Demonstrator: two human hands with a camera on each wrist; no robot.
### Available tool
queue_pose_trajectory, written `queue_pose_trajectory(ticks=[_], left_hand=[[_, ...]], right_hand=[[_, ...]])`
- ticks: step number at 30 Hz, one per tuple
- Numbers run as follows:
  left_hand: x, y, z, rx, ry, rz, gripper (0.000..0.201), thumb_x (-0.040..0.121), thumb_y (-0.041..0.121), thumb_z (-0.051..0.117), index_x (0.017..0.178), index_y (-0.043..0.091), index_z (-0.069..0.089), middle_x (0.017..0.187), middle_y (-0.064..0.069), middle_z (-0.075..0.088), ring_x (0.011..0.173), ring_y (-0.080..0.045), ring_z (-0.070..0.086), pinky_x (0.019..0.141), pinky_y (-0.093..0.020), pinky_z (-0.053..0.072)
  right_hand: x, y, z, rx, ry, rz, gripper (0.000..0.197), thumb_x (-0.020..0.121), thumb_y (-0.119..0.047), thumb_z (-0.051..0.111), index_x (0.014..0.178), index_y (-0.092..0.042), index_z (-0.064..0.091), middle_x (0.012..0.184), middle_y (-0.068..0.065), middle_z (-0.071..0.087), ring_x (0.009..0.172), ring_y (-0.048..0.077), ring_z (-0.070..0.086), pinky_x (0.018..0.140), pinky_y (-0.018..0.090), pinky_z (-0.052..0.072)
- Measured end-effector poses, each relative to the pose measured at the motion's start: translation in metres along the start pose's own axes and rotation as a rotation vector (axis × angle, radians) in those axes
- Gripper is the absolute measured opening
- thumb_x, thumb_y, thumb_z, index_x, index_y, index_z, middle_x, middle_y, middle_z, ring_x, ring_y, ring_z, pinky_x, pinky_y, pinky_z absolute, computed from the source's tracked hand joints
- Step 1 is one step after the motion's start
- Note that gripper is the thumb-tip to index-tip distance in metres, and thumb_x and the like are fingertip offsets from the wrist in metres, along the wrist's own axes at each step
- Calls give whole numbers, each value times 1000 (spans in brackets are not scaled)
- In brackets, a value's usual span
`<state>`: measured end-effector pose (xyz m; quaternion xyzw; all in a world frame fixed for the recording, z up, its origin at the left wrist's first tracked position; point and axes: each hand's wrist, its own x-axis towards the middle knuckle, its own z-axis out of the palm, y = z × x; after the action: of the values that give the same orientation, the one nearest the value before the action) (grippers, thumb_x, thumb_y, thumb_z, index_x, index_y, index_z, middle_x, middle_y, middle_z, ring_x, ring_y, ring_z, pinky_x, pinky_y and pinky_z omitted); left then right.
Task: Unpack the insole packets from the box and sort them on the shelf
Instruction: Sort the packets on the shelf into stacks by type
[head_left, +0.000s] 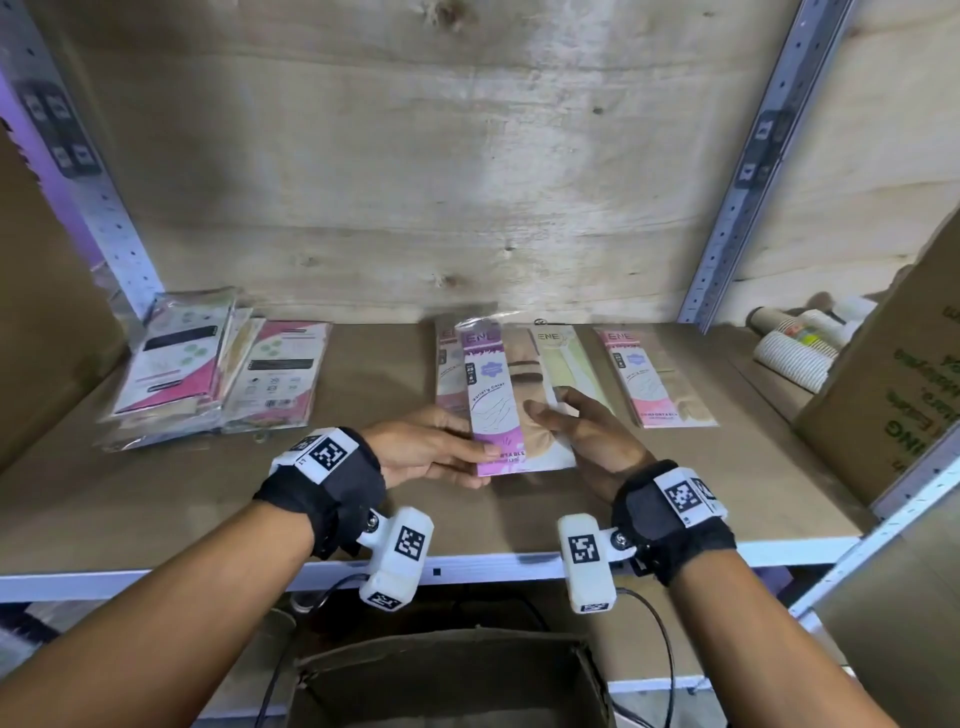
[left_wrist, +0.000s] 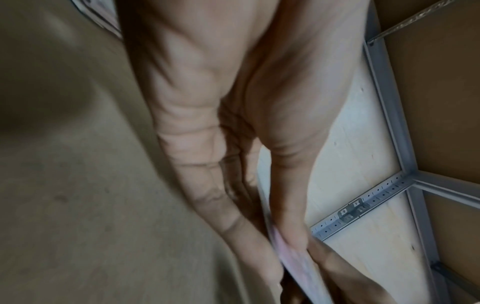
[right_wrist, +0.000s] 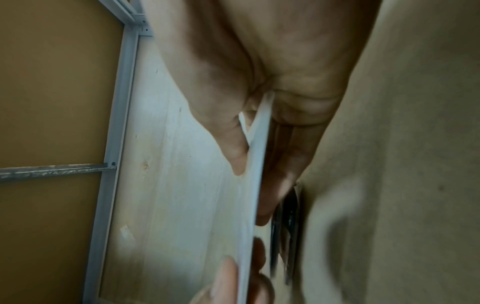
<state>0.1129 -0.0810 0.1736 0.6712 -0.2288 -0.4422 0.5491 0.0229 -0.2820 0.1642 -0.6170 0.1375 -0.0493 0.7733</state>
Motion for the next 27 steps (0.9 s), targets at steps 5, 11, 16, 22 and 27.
queue_pose_trajectory(ticks=[5,11,16,22,27], left_hand=[[-6,4,-6,87,74,-17,37,84,6,73,119,-4,66,109,-17,73,82,-16,71,72,-22,60],[-12,7,-13,141,246,-36,36,79,4,78,110,-9,66,87,-12,74,60,-12,68,60,-19,58],[-20,16,-39,137,484,39,32,74,3,82,102,-8,69,80,-10,73,56,-12,65,57,-20,58],[-32,18,-90,128,740,27,45,66,2,88,105,-7,67,97,-20,73,78,-25,74,72,-34,62],[-35,13,-112,183,788,-114,44,70,-3,85,107,-14,64,93,-26,71,79,-32,72,75,-40,62]], right_hand=[[-8,-10,-9,-112,-124,69,28,85,11,60,108,-6,62,106,15,70,91,24,70,75,30,55],[-6,-21,3,-455,-78,77,51,79,15,69,126,6,53,117,37,61,97,30,62,94,42,49],[31,-33,42,-534,45,-4,62,73,11,78,130,1,54,95,15,60,92,28,60,89,46,53],[79,-46,109,-853,67,-51,62,72,-12,85,129,-6,61,123,13,67,104,24,66,96,36,54],[91,-38,145,-963,66,55,64,76,-15,84,132,-4,55,136,12,54,122,29,57,96,31,49]])
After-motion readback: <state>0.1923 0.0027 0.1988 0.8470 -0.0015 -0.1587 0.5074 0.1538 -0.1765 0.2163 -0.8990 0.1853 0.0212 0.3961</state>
